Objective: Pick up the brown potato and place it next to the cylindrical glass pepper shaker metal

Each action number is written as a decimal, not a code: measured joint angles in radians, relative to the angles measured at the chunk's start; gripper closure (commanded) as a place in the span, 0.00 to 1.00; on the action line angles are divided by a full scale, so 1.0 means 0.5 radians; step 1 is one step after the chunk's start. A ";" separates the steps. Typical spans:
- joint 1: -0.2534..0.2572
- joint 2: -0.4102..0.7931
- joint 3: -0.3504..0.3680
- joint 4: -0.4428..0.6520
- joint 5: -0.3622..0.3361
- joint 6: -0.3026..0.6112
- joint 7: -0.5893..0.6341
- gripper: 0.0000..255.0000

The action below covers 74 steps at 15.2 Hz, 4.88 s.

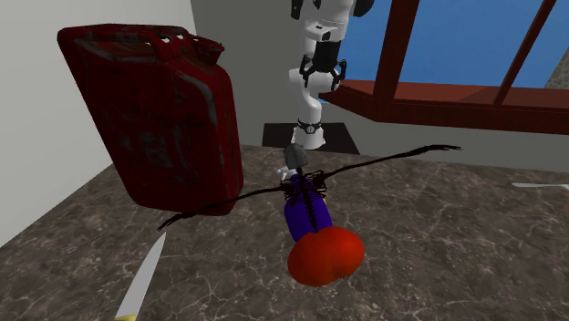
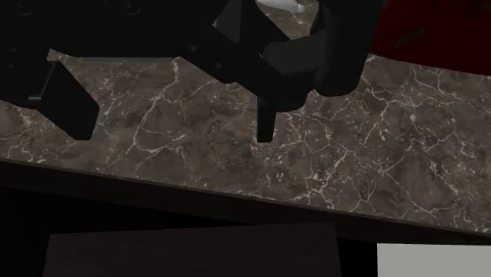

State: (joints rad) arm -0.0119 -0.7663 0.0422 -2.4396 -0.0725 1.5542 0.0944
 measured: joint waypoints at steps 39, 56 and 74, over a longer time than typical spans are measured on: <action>0.018 1.953 -0.453 0.549 1.957 1.891 -0.604 0.00; 0.022 1.947 -0.454 0.552 1.947 1.886 -0.590 1.00; 0.041 1.657 -0.523 0.640 1.570 1.620 -0.192 1.00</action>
State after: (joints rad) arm 0.0085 0.0625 -0.2193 -2.1196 0.7126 2.3643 -0.0014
